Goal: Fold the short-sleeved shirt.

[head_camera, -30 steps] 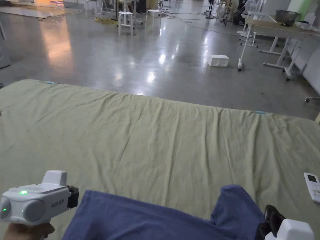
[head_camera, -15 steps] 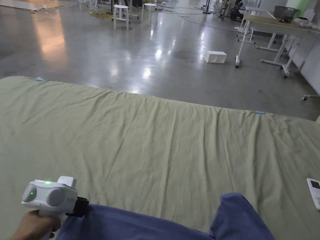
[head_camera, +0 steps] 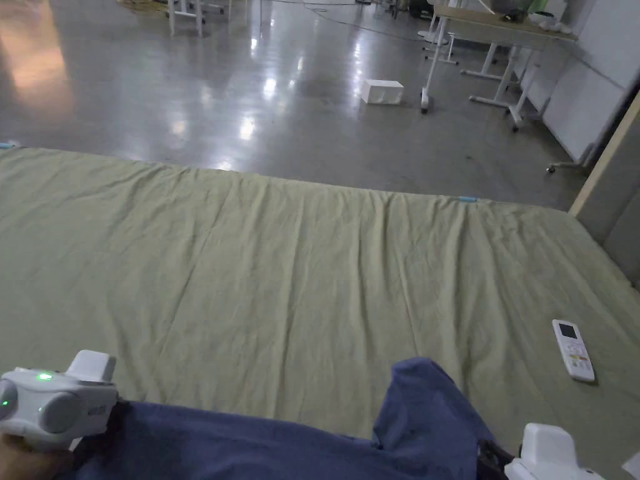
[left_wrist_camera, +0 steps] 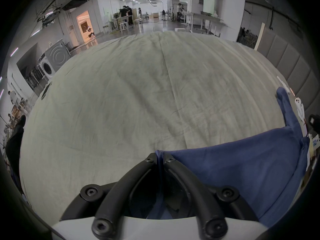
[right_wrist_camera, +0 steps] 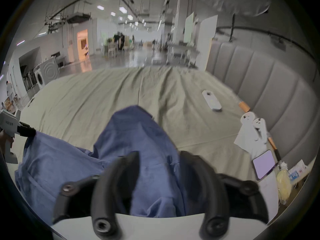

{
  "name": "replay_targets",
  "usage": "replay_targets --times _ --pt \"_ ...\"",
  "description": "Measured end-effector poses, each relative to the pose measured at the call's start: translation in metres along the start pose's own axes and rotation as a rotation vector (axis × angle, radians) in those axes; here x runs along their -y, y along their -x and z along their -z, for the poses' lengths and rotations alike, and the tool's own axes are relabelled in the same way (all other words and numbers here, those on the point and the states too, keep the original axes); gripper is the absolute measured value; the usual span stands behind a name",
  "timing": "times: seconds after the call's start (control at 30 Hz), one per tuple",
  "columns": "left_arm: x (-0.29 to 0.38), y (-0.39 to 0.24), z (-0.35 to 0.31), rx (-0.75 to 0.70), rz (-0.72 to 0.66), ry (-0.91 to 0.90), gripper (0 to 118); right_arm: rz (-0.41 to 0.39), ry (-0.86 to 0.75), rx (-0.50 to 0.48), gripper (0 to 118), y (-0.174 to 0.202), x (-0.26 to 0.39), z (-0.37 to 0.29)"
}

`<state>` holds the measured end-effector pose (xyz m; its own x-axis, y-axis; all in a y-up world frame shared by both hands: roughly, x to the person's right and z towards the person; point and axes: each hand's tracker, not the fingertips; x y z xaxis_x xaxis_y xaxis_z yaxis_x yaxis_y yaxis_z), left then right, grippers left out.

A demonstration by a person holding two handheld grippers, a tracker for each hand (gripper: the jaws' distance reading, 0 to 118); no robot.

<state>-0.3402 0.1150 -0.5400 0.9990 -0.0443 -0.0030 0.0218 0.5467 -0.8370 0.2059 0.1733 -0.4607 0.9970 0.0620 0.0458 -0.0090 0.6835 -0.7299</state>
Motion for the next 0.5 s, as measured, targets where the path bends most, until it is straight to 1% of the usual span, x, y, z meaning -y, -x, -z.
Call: replay_targets --times 0.1,0.13,0.17,0.2,0.27,0.3,0.37,0.43,0.5 --pt "0.003 -0.004 -0.020 -0.001 -0.007 -0.028 6 -0.057 0.087 -0.008 58 -0.011 -0.026 0.038" --pt "0.004 -0.004 -0.024 0.002 -0.012 -0.033 6 -0.062 0.106 -0.001 59 -0.013 -0.032 0.050" --pt "0.006 -0.003 -0.028 0.001 -0.021 -0.042 6 -0.093 0.121 0.016 64 -0.015 -0.037 0.061" --pt "0.006 -0.005 -0.034 0.002 -0.027 -0.049 6 -0.112 0.153 0.015 71 -0.015 -0.042 0.073" --pt "0.008 -0.006 -0.041 -0.004 -0.035 -0.059 6 -0.119 0.204 -0.011 73 -0.015 -0.051 0.093" --pt "0.009 -0.006 -0.044 0.001 -0.039 -0.057 6 -0.107 0.231 -0.028 73 -0.015 -0.052 0.105" --pt "0.008 0.006 -0.027 -0.002 -0.041 -0.059 6 -0.115 0.264 -0.058 73 -0.012 -0.054 0.123" --pt "0.010 0.006 -0.029 -0.004 -0.044 -0.057 6 -0.126 0.315 -0.034 72 -0.007 -0.052 0.135" --pt "0.013 0.002 -0.033 -0.005 -0.053 -0.056 6 -0.120 0.318 -0.043 71 -0.008 -0.051 0.141"
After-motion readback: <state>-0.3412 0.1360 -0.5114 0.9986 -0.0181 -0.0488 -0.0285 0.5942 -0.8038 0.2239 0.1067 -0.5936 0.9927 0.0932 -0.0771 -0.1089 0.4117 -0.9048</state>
